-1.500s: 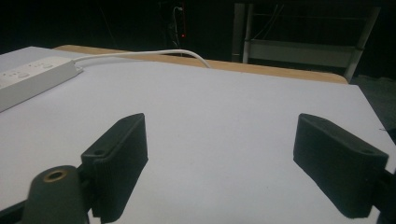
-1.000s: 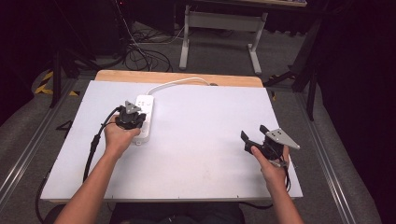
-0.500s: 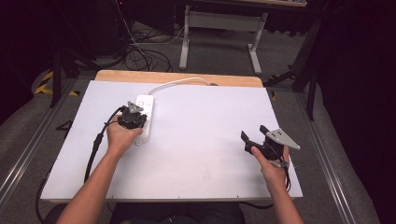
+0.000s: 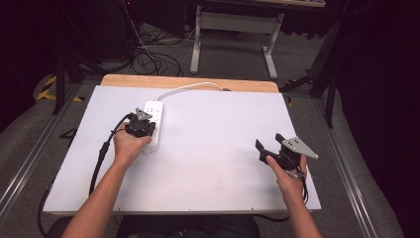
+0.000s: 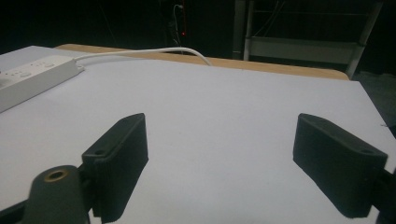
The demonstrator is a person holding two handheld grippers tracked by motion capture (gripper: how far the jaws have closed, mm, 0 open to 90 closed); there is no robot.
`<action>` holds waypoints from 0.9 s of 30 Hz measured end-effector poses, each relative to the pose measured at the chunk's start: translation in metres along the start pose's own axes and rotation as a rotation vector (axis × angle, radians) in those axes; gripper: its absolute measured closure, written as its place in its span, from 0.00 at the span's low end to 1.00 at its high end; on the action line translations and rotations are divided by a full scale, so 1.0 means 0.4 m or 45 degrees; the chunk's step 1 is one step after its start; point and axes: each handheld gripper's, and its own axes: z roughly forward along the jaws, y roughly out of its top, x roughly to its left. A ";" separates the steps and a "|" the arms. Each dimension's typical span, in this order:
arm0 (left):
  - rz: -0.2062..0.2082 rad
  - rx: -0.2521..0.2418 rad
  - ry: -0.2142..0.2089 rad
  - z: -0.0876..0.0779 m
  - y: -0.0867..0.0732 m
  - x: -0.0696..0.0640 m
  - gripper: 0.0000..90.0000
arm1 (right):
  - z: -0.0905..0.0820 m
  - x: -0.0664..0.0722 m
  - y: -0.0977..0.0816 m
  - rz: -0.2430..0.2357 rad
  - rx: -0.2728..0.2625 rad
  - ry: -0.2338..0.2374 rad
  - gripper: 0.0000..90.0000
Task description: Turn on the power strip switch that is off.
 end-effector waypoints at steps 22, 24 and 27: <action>0.003 -0.020 0.030 0.008 -0.007 -0.012 1.00 | -0.008 -0.003 0.004 0.011 -0.016 -0.009 0.20; 0.000 -0.020 0.021 0.010 -0.007 -0.010 1.00 | -0.010 -0.005 0.005 0.010 -0.019 -0.011 0.20; 0.014 -0.025 0.036 0.010 -0.010 -0.017 1.00 | -0.014 -0.005 0.007 0.014 -0.027 -0.014 0.20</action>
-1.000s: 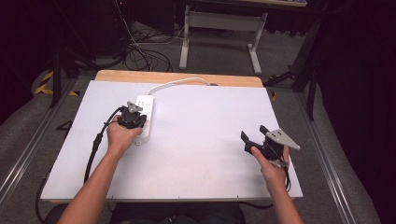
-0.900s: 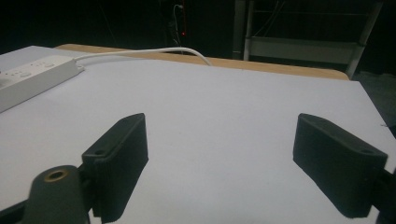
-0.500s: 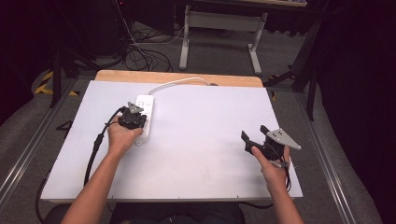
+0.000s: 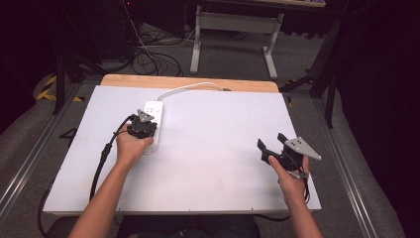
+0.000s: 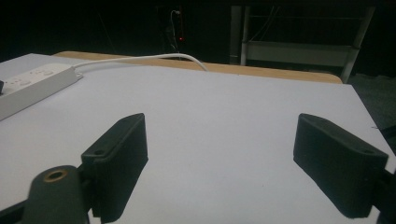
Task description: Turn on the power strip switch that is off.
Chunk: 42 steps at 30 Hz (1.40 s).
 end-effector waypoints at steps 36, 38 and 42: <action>-0.022 0.016 -0.012 -0.002 0.005 0.005 1.00 | -0.003 0.005 -0.004 -0.010 0.028 -0.003 0.21; -0.028 0.020 -0.019 -0.003 0.005 0.006 1.00 | -0.001 0.006 -0.005 -0.008 0.031 -0.001 0.21; -0.010 0.025 -0.010 -0.002 0.009 0.005 1.00 | 0.002 0.011 -0.006 -0.018 0.038 0.005 0.21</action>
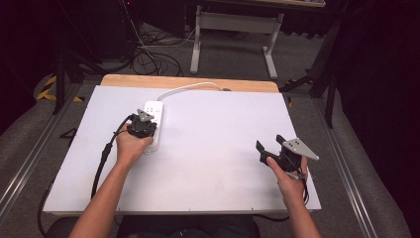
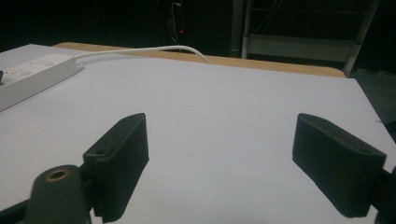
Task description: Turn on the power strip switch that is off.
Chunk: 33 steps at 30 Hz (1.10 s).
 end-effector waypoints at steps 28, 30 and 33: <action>-0.197 -0.214 -0.090 -0.065 0.014 0.028 0.95 | 0.006 0.000 -0.003 0.004 0.009 0.009 0.22; -0.185 -0.274 -0.091 -0.084 0.014 0.029 0.93 | 0.005 0.002 -0.003 0.007 0.010 0.010 0.22; -0.188 -0.346 -0.095 -0.117 0.015 0.034 0.91 | 0.006 0.004 -0.002 0.006 0.012 0.010 0.22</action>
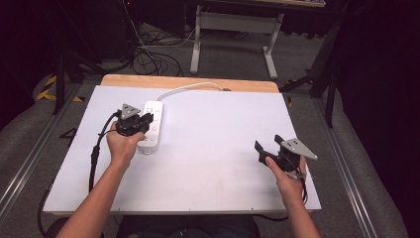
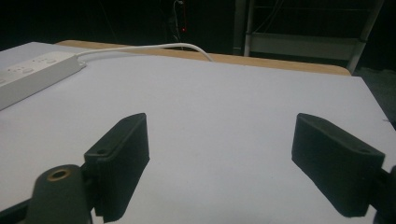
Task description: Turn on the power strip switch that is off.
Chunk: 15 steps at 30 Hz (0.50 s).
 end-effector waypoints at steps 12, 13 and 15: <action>-0.009 -0.205 0.073 -0.073 0.018 0.003 0.81 | 0.003 0.002 0.002 -0.001 0.000 0.002 0.22; -0.009 -0.215 0.076 -0.075 0.018 0.001 0.80 | 0.003 0.002 0.002 0.000 0.000 0.002 0.22; 0.015 -0.231 0.088 -0.079 0.019 -0.002 0.80 | 0.003 0.002 0.002 0.001 -0.001 0.001 0.22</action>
